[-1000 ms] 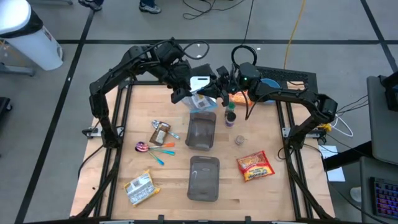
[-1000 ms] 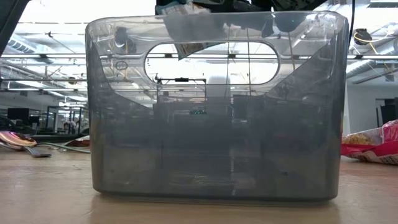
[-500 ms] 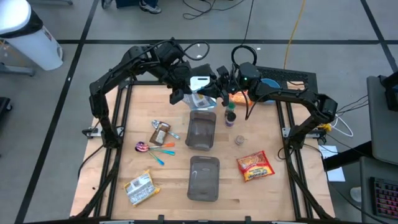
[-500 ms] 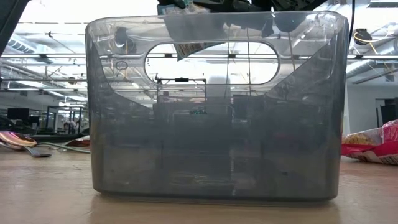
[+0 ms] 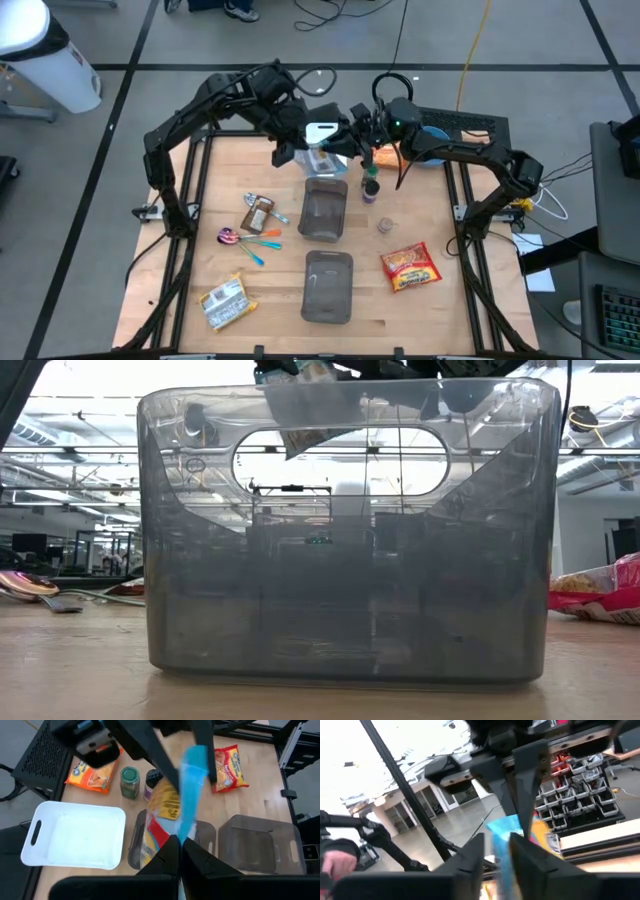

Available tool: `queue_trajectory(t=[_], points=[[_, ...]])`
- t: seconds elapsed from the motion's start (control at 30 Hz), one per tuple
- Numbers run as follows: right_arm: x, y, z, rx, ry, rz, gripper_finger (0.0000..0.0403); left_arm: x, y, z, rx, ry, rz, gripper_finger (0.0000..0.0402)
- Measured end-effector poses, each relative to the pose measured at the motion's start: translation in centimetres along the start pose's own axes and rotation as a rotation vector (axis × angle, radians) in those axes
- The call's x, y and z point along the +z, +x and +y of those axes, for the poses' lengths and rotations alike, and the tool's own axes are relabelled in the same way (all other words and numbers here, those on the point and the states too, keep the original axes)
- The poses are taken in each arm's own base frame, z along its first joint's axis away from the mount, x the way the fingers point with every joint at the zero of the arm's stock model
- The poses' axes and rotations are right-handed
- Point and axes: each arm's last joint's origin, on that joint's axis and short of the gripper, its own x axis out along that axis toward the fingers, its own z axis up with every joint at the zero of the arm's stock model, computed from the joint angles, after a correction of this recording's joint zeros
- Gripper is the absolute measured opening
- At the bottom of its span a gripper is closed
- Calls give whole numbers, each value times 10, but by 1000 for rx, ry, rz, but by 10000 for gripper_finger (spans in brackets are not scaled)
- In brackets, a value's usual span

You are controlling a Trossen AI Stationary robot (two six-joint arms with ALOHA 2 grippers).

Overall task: Pick & Place Food Item
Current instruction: Put the blue noodle pack into the white bin

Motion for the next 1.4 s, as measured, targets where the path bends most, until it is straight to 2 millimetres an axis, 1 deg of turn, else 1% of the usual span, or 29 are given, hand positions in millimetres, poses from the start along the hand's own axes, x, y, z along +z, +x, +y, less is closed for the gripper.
queue_trajectory(t=[0.13, 0.2, 0.3, 0.4, 0.47, 0.57, 0.67, 0.8, 0.87, 0.97, 1.07, 1.2, 1.3, 1.4], points=[[8, -14, -10, -5, 66, -4, 167, -4, -3, 9, 14, -15, 19, 4], [14, -21, -13, 7, 88, -12, 193, -8, -6, 16, 25, -27, 37, 3], [21, -28, -15, 18, 102, -43, 220, -12, -11, 28, 50, -44, 41, 3], [26, -32, -14, 22, 84, -74, 234, -13, -16, 40, 79, -37, 19, 2], [27, -32, -14, 18, 73, -84, 238, -13, -17, 47, 96, -30, 3, 3], [24, -28, -14, -6, 116, -95, 239, -14, -15, 59, 114, -32, 2, 2], [22, -27, -14, -11, 112, -83, 238, -15, -10, 69, 118, -24, 10, 2], [21, -27, -15, -18, 130, -67, 233, -15, 4, 82, 110, -16, 36, 2], [23, -30, -15, -5, 133, -54, 231, -14, 5, 90, 118, -9, 33, 2], [26, -34, -12, 13, 134, -39, 227, -11, 3, 103, 145, -8, 3, 2], [28, -36, -7, 17, 143, -27, 222, -13, -1, 117, 145, -18, -43, 1], [30, -39, 0, -5, 114, -6, 214, -13, -5, 128, 162, -17, -80, 1], [27, -40, 0, -52, 120, 20, 209, -14, -1, 138, 171, -15, -92, 1], [24, -40, 1, -71, 120, 44, 205, -16, 10, 150, 164, -33, -79, 1]])
